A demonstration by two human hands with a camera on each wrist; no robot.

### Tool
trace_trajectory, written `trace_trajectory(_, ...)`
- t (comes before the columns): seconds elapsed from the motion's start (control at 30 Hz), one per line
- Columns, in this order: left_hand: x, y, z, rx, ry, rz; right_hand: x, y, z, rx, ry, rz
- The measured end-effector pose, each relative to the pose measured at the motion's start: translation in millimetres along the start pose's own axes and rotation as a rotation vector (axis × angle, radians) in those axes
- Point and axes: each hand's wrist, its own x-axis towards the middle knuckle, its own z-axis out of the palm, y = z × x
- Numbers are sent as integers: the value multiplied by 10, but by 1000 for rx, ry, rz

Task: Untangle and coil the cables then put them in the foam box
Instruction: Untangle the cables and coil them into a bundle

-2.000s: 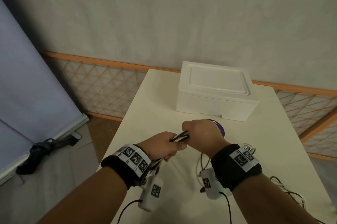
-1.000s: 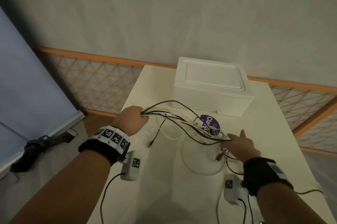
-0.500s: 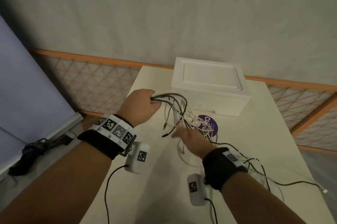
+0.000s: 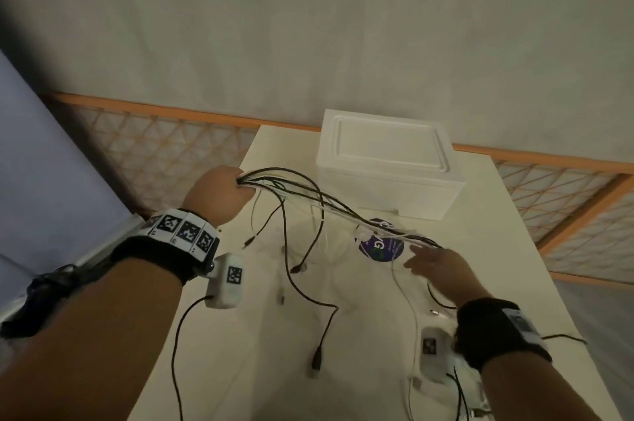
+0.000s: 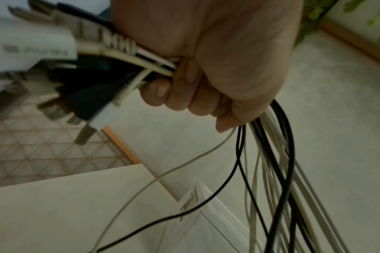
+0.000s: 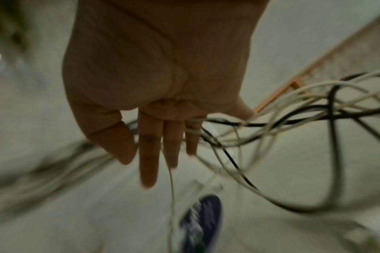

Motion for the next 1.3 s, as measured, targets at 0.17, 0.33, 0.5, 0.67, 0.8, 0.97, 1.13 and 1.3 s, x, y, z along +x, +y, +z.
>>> trace_trajectory(0.17,-12,49,9,-69,24,-12,-143,-488,-410,476,21,-141)
trace_trajectory(0.33,-40,187,-4,-59,37,36,-218,-997,-278,98,-2,-335)
trace_trajectory(0.5,-110,234,-90,-32,49,56,-337,-1451,-233,645,53,-458)
trace_trajectory(0.67,-227,490,-60,-155,49,119,119,-1277,488,157,-143,-250)
trace_trajectory(0.8,-186,475,-198,-221,110,95,110,-391,743,-428,-296,100)
trace_trajectory(0.97,-199,-11,-136,-152,72,-60,-13,-20,122,-504,146,196)
trace_trajectory(1.13,-206,-102,191,-133,-2,-108,76,124,-326,-683,325,298)
trace_trajectory(1.3,-261,6,475,-66,-113,-74,19,-314,-179,-829,-210,51)
